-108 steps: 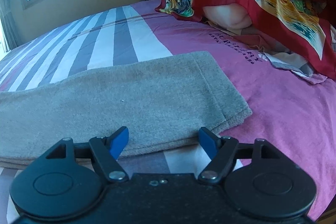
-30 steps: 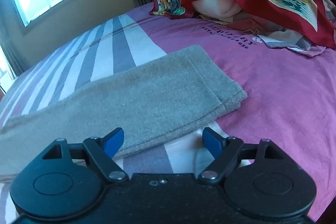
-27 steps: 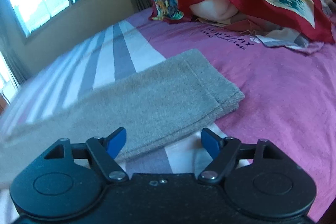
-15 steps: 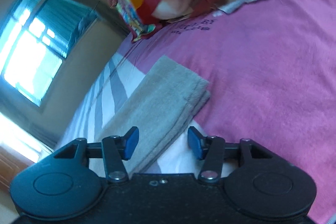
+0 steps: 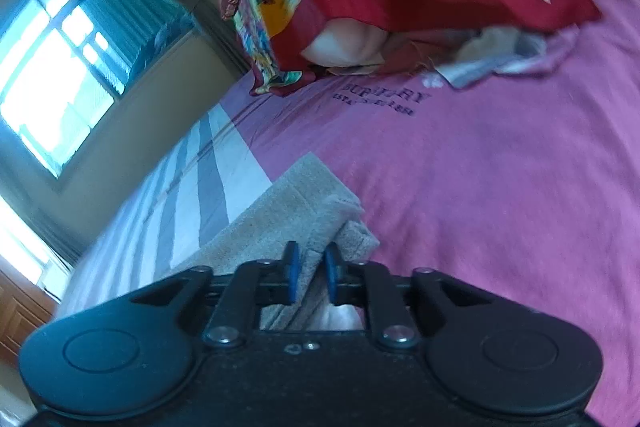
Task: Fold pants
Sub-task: 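Grasp the sweatpants edge with the right tool and lift it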
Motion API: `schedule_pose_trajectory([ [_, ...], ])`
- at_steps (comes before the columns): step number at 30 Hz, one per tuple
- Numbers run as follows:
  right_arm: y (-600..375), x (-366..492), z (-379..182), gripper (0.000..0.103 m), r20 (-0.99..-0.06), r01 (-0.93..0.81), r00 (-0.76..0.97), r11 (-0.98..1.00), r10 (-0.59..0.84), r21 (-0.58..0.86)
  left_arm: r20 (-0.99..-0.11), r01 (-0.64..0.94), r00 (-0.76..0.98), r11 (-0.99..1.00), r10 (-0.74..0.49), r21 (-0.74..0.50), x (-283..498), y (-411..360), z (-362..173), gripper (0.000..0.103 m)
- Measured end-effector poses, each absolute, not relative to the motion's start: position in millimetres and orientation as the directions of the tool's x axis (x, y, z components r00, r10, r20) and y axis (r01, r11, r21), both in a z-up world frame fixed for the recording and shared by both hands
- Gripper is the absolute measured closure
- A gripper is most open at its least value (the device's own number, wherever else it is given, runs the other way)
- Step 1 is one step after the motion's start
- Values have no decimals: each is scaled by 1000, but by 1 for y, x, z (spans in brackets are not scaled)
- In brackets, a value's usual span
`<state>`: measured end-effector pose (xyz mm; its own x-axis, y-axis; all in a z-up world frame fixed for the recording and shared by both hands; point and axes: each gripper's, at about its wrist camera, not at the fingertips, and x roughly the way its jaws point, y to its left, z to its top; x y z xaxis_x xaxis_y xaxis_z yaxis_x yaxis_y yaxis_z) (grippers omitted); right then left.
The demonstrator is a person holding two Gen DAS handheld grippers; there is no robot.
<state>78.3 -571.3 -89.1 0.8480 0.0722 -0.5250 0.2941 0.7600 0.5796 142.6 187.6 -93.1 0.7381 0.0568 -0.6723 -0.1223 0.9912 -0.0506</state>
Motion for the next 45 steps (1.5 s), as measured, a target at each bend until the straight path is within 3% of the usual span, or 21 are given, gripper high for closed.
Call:
schedule_pose_trajectory([
  [2,-568,84,-82,96,-529,276,845,791,70,545,-672,-122,739,991,57,-51,142,188,-93,0],
  [7,-562,75,-57,96,-425,190,902,817,73,545,-668,-121,742,991,55,-53,141,189,-94,0],
  [12,-578,72,-55,96,-277,97,951,722,136,685,-664,-122,746,991,54,-56,140,189,-95,0],
  [16,-599,72,-113,96,-486,308,864,623,135,720,-662,-122,748,991,53,-57,138,189,-94,0],
  [21,-600,64,-121,95,-479,314,868,597,135,738,-662,-122,747,991,54,-58,138,189,-94,0],
  [24,-601,58,-113,68,-461,314,876,557,141,769,-660,-122,749,991,54,-58,138,189,-94,0],
  [25,-602,54,-112,54,-453,324,881,528,134,785,-658,-123,751,991,55,-58,138,189,-94,0],
  [26,-604,53,-114,52,-450,331,882,496,139,803,-657,-124,752,991,56,-58,138,189,-94,0],
  [30,-605,65,-128,55,-487,373,856,444,175,814,-657,-125,751,991,58,-55,138,188,-94,0],
  [34,-594,90,-125,86,-564,404,812,550,152,730,-660,-128,749,990,62,-52,138,188,-93,0],
  [36,-586,95,-115,89,-554,365,820,617,141,697,-660,-130,748,990,63,-52,138,187,-94,0],
  [41,-583,78,-77,90,-409,217,904,685,128,695,-660,-129,749,990,63,-52,139,187,-93,0],
  [43,-588,76,-81,90,-426,229,896,694,123,683,-661,-128,748,990,64,-50,140,187,-93,0],
  [45,-593,86,-112,91,-542,324,832,687,121,650,-664,-129,745,991,65,-48,140,187,-93,0],
])
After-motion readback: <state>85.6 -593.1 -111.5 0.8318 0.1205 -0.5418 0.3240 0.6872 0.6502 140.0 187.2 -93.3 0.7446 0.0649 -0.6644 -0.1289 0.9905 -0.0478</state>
